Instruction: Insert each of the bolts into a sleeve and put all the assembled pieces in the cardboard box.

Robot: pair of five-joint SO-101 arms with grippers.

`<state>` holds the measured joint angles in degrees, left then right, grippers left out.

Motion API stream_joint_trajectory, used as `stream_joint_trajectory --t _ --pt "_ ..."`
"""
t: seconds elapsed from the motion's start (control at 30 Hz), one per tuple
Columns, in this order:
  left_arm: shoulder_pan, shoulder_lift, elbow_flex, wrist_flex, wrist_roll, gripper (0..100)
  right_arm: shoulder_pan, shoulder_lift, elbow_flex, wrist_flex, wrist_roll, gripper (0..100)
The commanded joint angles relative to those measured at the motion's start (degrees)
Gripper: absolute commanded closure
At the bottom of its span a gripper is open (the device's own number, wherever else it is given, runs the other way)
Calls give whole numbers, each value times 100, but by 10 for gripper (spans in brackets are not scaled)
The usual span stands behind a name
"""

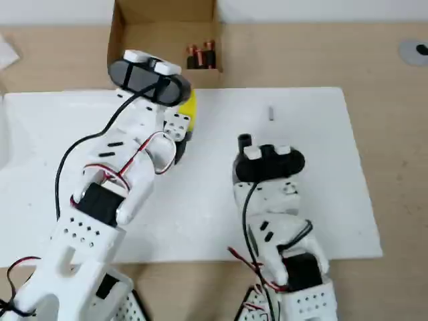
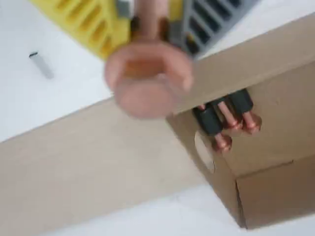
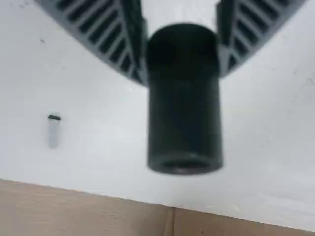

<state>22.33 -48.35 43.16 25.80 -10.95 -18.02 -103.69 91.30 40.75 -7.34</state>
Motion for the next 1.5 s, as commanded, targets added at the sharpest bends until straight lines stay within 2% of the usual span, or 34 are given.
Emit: stream_joint_trajectory --t 0.0,0.13,0.37,0.6,0.8,1.03,1.27,1.47 --pt "44 4 -440 -167 237 996 -75 -629 400 -1002 246 989" --pt "53 22 -440 -387 229 996 -171 -629 541 -1820 387 989" --pt "70 215 -457 -730 211 996 -286 -629 541 -2637 396 989" --pt "141 585 -1029 -721 211 996 -778 -637 541 -2681 396 989" --pt "554 1042 -1600 -686 229 996 -787 -637 541 -2813 352 989" --pt "624 1446 -2048 -668 246 996 -804 -637 541 -3130 352 989" --pt "791 1631 -2910 554 501 995 -787 -593 549 -3077 141 989" --pt "765 1578 -3051 1125 879 995 -787 -602 549 -3077 141 989"
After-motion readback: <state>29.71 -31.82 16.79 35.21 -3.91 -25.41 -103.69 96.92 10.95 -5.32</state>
